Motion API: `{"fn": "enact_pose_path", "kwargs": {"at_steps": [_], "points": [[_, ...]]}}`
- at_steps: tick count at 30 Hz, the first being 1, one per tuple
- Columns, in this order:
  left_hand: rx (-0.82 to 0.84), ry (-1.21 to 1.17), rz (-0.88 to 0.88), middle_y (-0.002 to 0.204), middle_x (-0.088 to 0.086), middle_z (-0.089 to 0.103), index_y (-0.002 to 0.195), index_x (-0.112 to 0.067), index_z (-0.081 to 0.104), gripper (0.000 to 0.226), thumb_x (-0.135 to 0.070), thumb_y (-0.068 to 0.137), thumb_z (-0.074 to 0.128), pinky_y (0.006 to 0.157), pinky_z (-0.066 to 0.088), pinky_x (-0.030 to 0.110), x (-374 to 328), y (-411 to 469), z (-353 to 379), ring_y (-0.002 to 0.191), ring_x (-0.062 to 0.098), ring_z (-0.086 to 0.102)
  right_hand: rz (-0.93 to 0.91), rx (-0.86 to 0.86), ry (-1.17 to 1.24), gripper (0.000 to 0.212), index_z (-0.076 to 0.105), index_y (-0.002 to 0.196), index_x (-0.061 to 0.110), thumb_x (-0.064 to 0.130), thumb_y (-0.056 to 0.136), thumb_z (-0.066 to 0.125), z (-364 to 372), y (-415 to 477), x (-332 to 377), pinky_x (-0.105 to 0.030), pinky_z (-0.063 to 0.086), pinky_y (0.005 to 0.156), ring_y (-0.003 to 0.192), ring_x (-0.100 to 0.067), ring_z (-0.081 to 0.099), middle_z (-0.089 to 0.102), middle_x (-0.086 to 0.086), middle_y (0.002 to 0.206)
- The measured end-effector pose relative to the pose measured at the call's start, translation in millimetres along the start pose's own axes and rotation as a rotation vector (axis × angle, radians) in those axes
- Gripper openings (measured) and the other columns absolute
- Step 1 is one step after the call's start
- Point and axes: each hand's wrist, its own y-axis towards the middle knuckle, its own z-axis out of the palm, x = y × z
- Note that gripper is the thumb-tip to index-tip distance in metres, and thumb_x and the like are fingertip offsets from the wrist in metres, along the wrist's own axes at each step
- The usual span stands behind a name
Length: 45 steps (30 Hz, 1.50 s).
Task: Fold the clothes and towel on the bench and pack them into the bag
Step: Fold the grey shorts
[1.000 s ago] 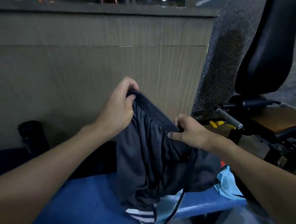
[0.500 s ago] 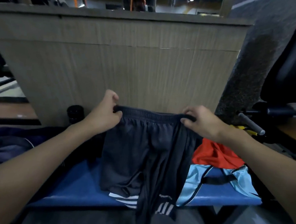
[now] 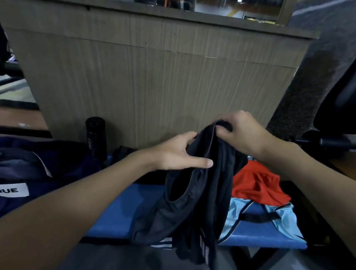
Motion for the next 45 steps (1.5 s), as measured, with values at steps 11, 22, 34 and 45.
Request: {"fn": "enact_pose_path", "kwargs": {"at_steps": [11, 22, 34, 45], "points": [[-0.206, 0.558, 0.106, 0.098, 0.002, 0.069, 0.101, -0.016, 0.067, 0.014, -0.015, 0.097, 0.053, 0.083, 0.05, 0.035, -29.6, -0.2, -50.9, 0.091, 0.017, 0.064, 0.084, 0.18, -0.055, 0.021, 0.062, 0.098, 0.012, 0.03, 0.09, 0.068, -10.6, -8.9, -22.7, -0.033, 0.046, 0.077, 0.092, -0.024, 0.061, 0.067, -0.006, 0.096], [-0.208, 0.659, 0.176, 0.086, 0.005, 0.064, 0.101, -0.013, 0.06, 0.014, -0.011, 0.097, 0.046, 0.064, 0.04, 0.029, -44.2, 3.1, -59.3, 0.074, 0.017, 0.057, 0.075, 0.187, 0.059, 0.024, 0.059, 0.11, 0.015, 0.018, 0.087, 0.068, -15.6, -5.4, -9.8, -0.038, 0.05, 0.088, 0.097, -0.023, 0.064, 0.069, -0.004, 0.103], [-0.153, 0.642, 0.121, 0.076, 0.013, 0.07, 0.085, -0.004, 0.072, 0.048, -0.051, 0.091, 0.063, 0.06, 0.045, 0.03, -51.4, 6.0, -68.7, 0.063, 0.019, 0.061, 0.049, 0.146, -0.133, 0.018, 0.065, 0.107, 0.003, 0.013, 0.097, 0.054, -28.5, -0.1, -13.6, -0.037, 0.046, 0.086, 0.105, -0.034, 0.061, 0.069, -0.016, 0.105], [-0.248, 0.632, 0.179, 0.061, 0.002, 0.055, 0.068, 0.002, 0.061, 0.051, -0.043, 0.091, 0.067, 0.052, 0.034, 0.026, -64.3, 3.0, -69.6, 0.054, 0.011, 0.05, -0.007, -0.001, 0.071, 0.027, 0.049, 0.093, 0.019, 0.015, 0.085, 0.074, -9.9, -21.1, -18.3, -0.038, 0.045, 0.076, 0.08, -0.027, 0.059, 0.063, -0.007, 0.087]]}}
